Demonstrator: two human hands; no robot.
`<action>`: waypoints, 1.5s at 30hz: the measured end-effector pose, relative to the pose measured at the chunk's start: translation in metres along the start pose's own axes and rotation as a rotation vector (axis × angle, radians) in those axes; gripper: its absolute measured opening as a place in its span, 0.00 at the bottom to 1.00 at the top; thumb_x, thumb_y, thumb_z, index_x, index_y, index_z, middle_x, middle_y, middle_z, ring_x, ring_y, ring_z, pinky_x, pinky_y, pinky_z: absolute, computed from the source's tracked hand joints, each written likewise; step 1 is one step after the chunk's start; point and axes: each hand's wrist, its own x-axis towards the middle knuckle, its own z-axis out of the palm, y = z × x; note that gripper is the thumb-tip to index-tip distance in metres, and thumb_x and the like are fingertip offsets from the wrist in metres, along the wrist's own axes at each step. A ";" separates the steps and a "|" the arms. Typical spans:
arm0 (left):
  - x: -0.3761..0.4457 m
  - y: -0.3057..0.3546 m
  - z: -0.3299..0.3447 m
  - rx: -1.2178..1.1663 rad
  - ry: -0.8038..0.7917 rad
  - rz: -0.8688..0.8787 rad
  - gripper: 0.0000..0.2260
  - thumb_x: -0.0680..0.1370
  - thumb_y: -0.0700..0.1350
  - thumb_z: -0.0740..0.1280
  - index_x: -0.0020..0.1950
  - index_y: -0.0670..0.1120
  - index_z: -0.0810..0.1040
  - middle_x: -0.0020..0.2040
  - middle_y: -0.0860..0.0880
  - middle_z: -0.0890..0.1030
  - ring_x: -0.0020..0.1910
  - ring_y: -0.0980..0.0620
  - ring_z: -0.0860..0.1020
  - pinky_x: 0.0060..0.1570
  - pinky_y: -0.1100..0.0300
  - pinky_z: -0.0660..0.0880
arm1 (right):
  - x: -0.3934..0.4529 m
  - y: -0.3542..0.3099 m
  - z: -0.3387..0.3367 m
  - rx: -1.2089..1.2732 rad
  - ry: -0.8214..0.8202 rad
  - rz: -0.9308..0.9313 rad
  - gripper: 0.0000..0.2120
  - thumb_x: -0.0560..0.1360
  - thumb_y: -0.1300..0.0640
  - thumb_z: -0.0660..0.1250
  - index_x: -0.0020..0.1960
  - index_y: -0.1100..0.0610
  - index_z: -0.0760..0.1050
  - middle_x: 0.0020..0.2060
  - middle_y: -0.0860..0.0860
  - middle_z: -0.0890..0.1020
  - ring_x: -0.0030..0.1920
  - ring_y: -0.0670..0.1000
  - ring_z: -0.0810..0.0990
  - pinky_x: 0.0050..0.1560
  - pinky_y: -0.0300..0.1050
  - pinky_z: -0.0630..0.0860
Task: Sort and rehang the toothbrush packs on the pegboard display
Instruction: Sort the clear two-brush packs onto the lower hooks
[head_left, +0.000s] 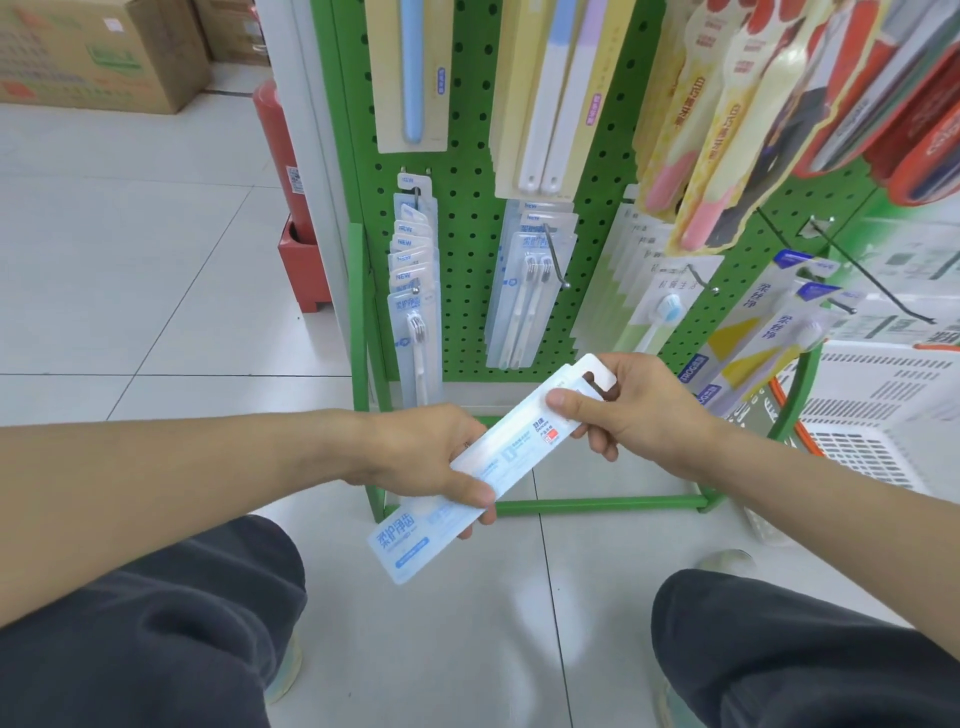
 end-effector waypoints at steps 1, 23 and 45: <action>-0.002 -0.002 -0.003 0.031 -0.036 0.002 0.10 0.80 0.40 0.70 0.60 0.44 0.74 0.52 0.50 0.87 0.50 0.48 0.86 0.51 0.53 0.83 | 0.001 0.000 0.000 0.023 0.003 0.003 0.10 0.78 0.58 0.73 0.49 0.66 0.80 0.32 0.58 0.82 0.24 0.50 0.75 0.24 0.42 0.73; -0.009 -0.021 0.010 0.102 -0.003 0.034 0.13 0.80 0.59 0.66 0.46 0.52 0.83 0.40 0.48 0.87 0.45 0.42 0.86 0.48 0.41 0.83 | -0.004 -0.008 -0.008 0.227 -0.045 0.150 0.12 0.78 0.59 0.72 0.55 0.68 0.79 0.37 0.63 0.81 0.26 0.51 0.79 0.29 0.44 0.81; 0.004 0.009 0.022 0.508 0.533 0.396 0.14 0.86 0.50 0.56 0.52 0.46 0.78 0.32 0.52 0.76 0.35 0.57 0.75 0.35 0.64 0.69 | -0.018 -0.035 0.023 0.370 -0.127 0.243 0.07 0.82 0.62 0.64 0.57 0.66 0.74 0.41 0.65 0.85 0.37 0.58 0.86 0.41 0.52 0.86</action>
